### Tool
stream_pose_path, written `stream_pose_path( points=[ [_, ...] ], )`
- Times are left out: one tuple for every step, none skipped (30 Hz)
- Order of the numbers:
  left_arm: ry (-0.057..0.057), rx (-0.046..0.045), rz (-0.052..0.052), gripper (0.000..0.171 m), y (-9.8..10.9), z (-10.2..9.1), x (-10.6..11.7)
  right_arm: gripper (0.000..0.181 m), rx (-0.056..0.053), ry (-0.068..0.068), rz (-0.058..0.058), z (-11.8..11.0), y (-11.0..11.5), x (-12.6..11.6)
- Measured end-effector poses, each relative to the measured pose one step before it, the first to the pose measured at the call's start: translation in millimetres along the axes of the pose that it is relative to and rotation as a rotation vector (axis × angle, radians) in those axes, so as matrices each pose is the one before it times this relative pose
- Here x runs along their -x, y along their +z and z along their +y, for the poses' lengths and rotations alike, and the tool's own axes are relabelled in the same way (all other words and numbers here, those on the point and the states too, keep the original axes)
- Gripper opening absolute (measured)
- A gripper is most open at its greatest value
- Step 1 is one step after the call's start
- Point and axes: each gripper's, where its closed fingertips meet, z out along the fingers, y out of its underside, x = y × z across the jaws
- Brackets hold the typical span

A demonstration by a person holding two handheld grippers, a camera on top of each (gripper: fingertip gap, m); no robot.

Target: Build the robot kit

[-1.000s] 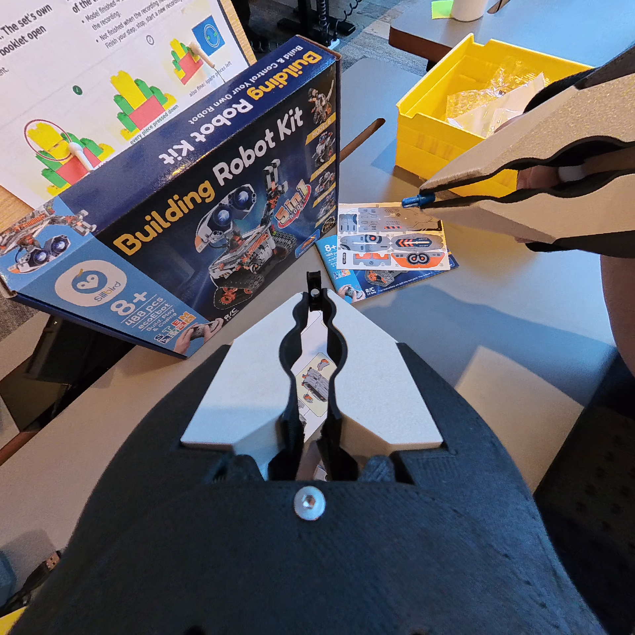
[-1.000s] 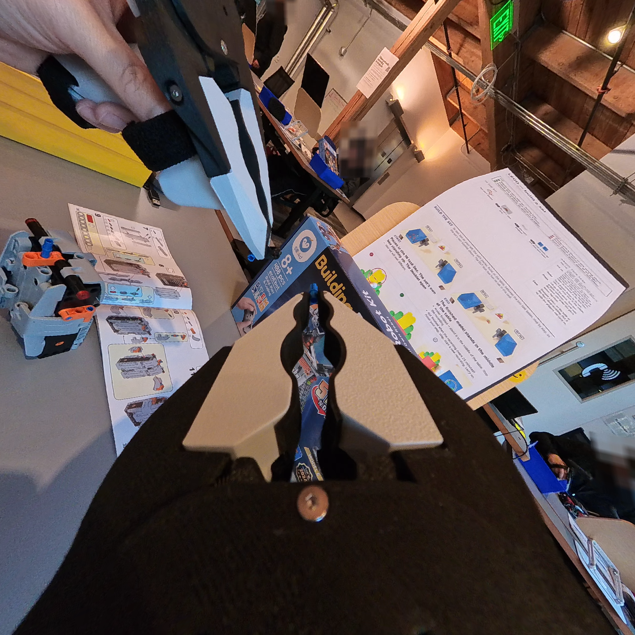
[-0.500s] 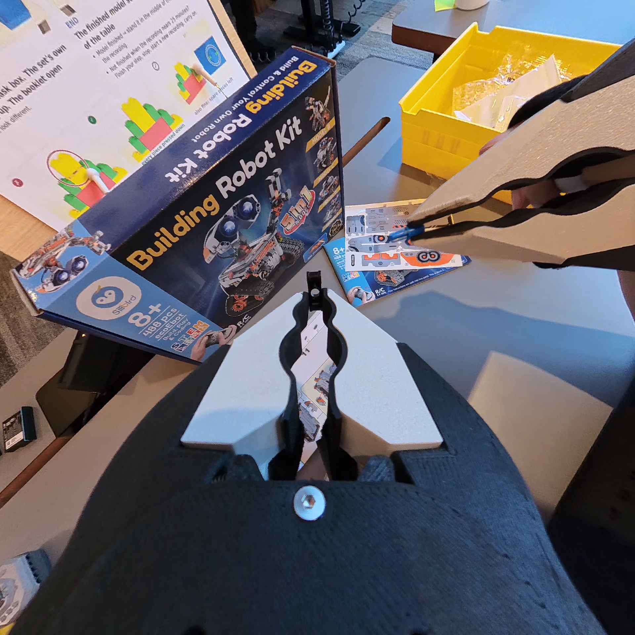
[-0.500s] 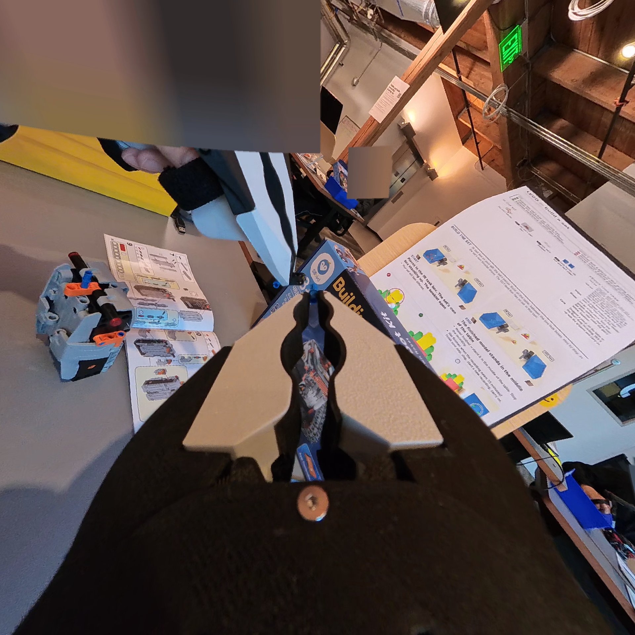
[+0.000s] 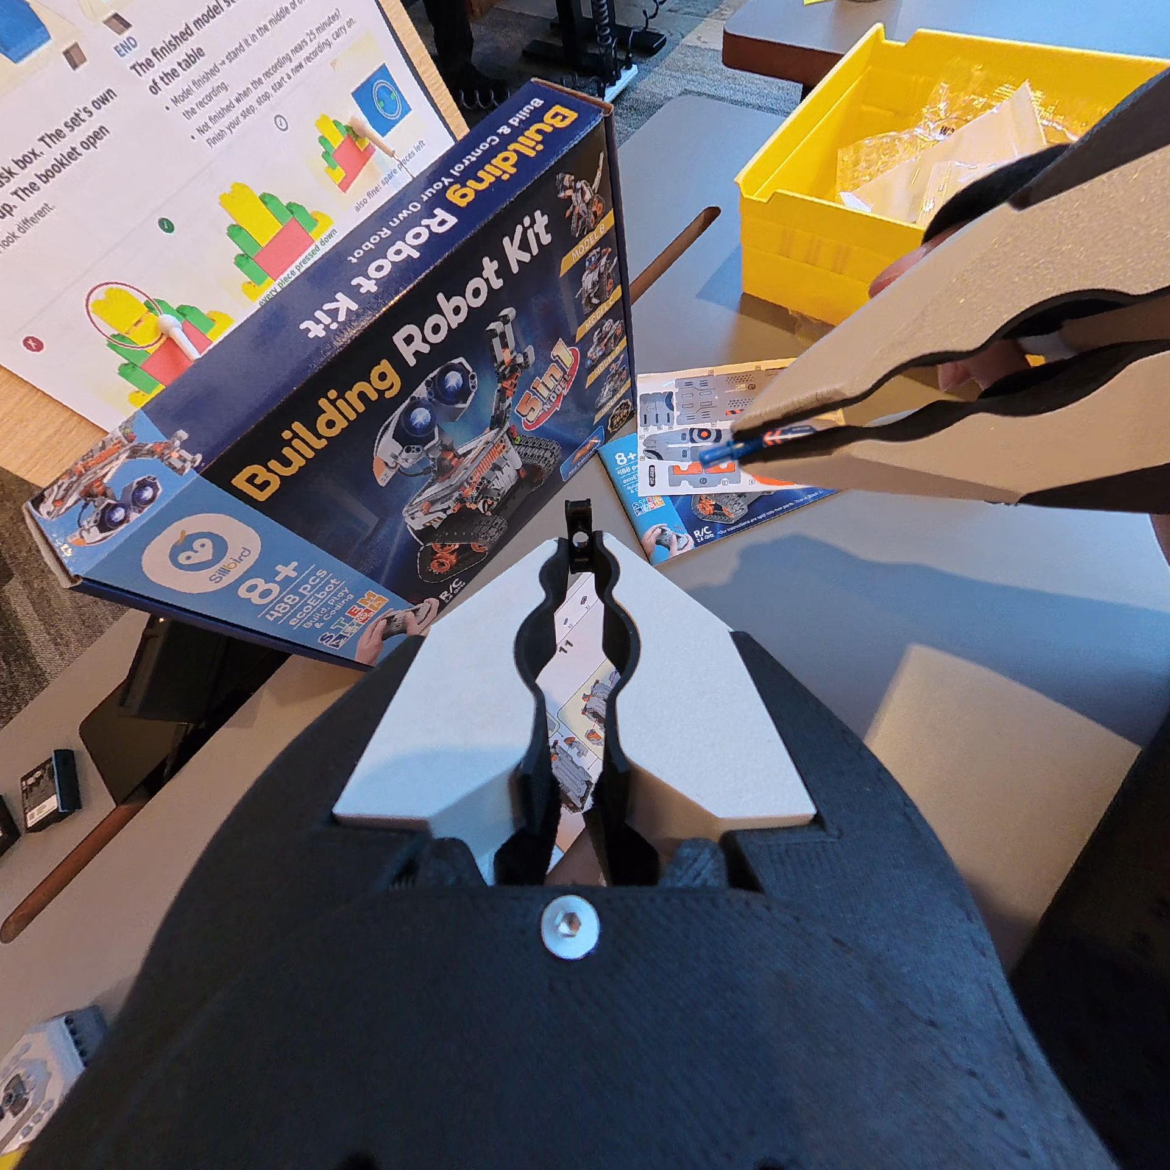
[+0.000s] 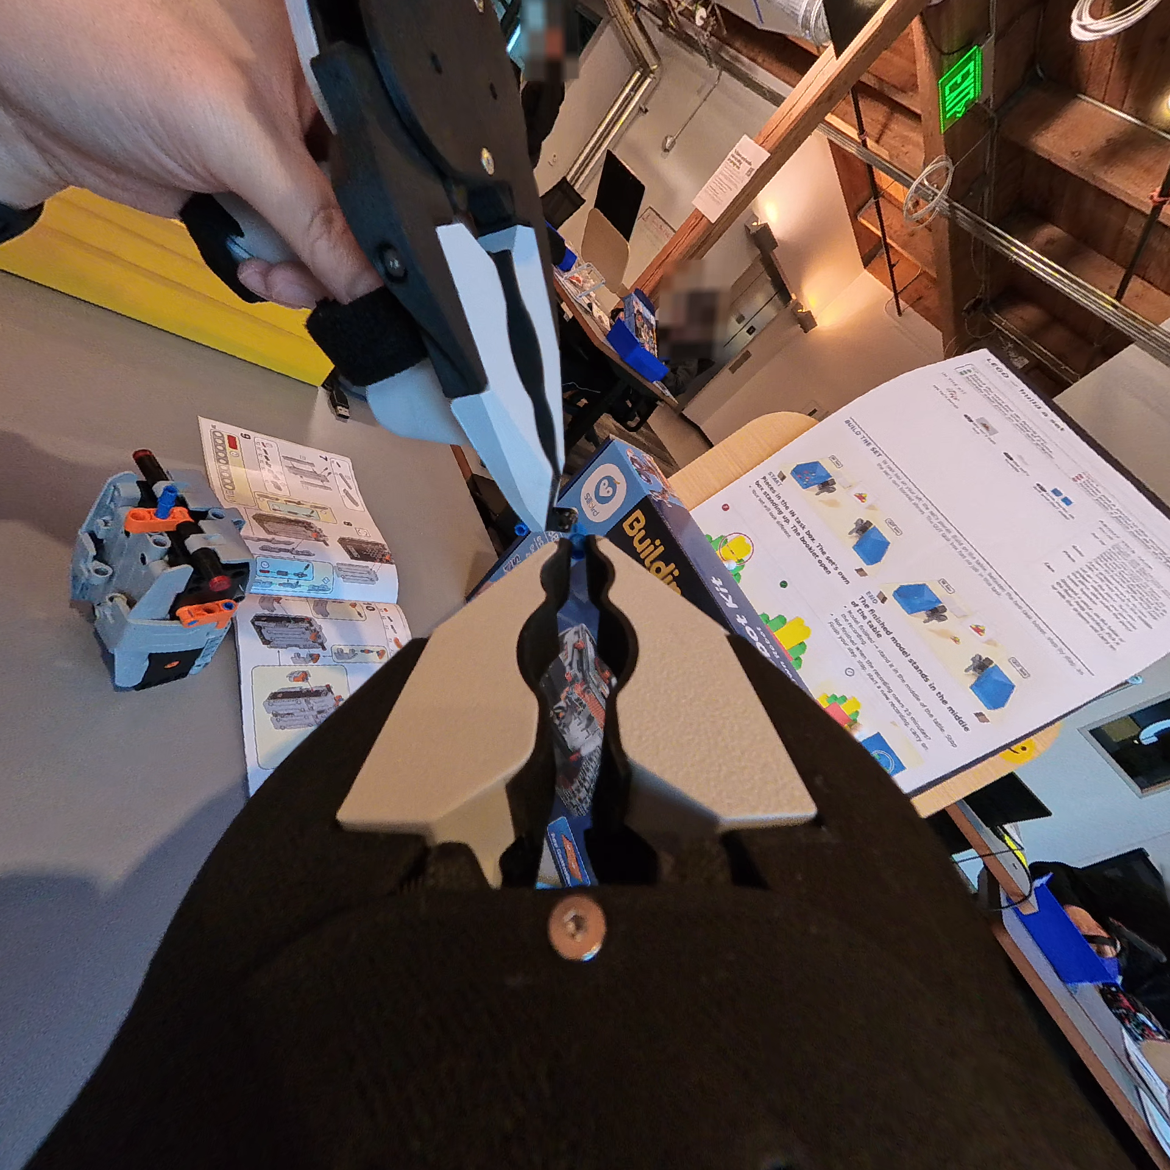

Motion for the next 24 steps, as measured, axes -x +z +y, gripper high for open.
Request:
stream_pose_path(
  points=[
    [0.0027, -0.00155, -0.0007, 0.005, -0.19, -0.36, -0.15, 0.003, -0.0055, -0.0018, -0.0039, -1.31, 0.27, 1.16],
    [0.0023, -0.00109, 0.0006, 0.005, -0.27, -0.28, -0.44, 0.003, -0.0069, -0.0029, -0.0015, -1.53, 0.15, 0.81],
    [0.0026, -0.00022, 0.0006, 0.005, -0.21, -0.14, -0.49, 0.003, -0.0081, -0.001, -0.0023, -1.79, 0.02, 0.86],
    [0.004, 0.00018, -0.0001, 0.005, -0.11, -0.2, -0.39, 0.003, -0.006, 0.0013, -0.004, -1.35, 0.1, 0.93],
    [0.0058, 0.00021, -0.0001, 0.006, 0.08, -0.14, -0.49, 0.003, -0.0033, 0.0023, -0.0019, -0.85, 0.28, 0.56],
    [0.0066, 0.00163, 0.0006, 0.006, 0.39, 0.01, -0.54, 0.003, -0.0019, 0.0025, -0.0031, -0.45, 0.41, 0.64],
    [0.0045, 0.00401, 0.0016, 0.006, 0.5, 0.32, -0.63, 0.003, -0.0002, 0.002, -0.0031, 0.06, 0.73, 0.87],
    [0.0027, 0.00342, 0.0055, 0.006, 0.48, 0.15, -1.29, 0.003, 0.0053, 0.0017, 0.0003, 0.97, 0.92, 0.32],
    [0.003, 0.00135, 0.0097, 0.006, 0.46, -0.05, -1.97, 0.003, 0.0104, 0.0014, 0.004, 2.04, 1.06, -0.35],
    [0.0035, 0.00074, 0.0073, 0.006, 0.31, -0.18, -1.83, 0.003, 0.0078, 0.0021, 0.0, 1.82, 1.05, 0.11],
    [0.0041, 0.00056, 0.0031, 0.006, 0.23, -0.28, -1.27, 0.003, 0.004, 0.0031, -0.0025, 1.63, 0.93, 0.44],
    [0.0035, 0.00012, 0.0022, 0.006, 0.21, -0.43, -1.16, 0.003, 0.0019, 0.0017, -0.0005, 1.27, 0.66, 0.18],
    [0.0014, -0.00085, 0.0034, 0.005, 0.17, -0.41, -1.17, 0.004, 0.002, 0.0022, 0.0003, 1.1, 0.56, 0.02],
    [-0.0009, -0.00235, 0.0058, 0.005, 0.22, -0.71, -1.19, 0.004, 0.001, 0.0028, -0.0007, 0.94, 0.55, 0.08],
    [-0.0039, -0.00356, 0.0086, 0.006, 0.17, -0.67, -1.35, 0.004, 0.001, 0.002, 0.0003, 0.77, 0.41, -0.08],
    [-0.007, -0.00428, 0.0106, 0.006, 0.01, -0.84, -1.18, 0.004, 0.0037, 0.0007, 0.0033, 1.1, 0.28, -0.53],
    [-0.0091, -0.00453, 0.0112, 0.005, -0.04, -0.65, -1.13, 0.004, 0.0045, -0.0005, 0.001, 1.16, 0.3, -0.24],
    [-0.0103, -0.00408, 0.01, 0.005, -0.1, -0.61, -0.58, 0.004, 0.0039, -0.0015, 0.001, 0.92, 0.05, -0.26],
    [-0.0114, -0.00407, 0.0077, 0.005, -0.24, -0.48, -0.04, 0.004, 0.0012, -0.0006, 0.0021, 0.36, -0.21, -0.54],
    [-0.0127, -0.00527, 0.0086, 0.005, -0.22, -0.59, 0.01, 0.004, -0.0011, 0.0019, 0.0009, 0.07, -0.18, -0.38],
    [-0.0135, -0.00591, 0.0126, 0.005, -0.28, -0.66, -0.58, 0.004, -0.001, 0.0027, -0.0004, 0.13, -0.12, -0.2],
    [-0.0141, -0.00538, 0.0149, 0.005, -0.19, -0.71, -0.81, 0.004, 0.0015, 0.0009, 0.0006, 0.57, -0.08, -0.28],
    [-0.0131, -0.0043, 0.0159, 0.005, -0.26, -0.53, -1.11, 0.004, 0.0016, -0.0005, 0.002, 0.55, 0.06, -0.4],
    [-0.0096, -0.00454, 0.0176, 0.005, -0.38, -0.7, -1.86, 0.004, -0.0011, 0.0018, -0.0007, -0.03, -0.05, -0.05]
  ],
)
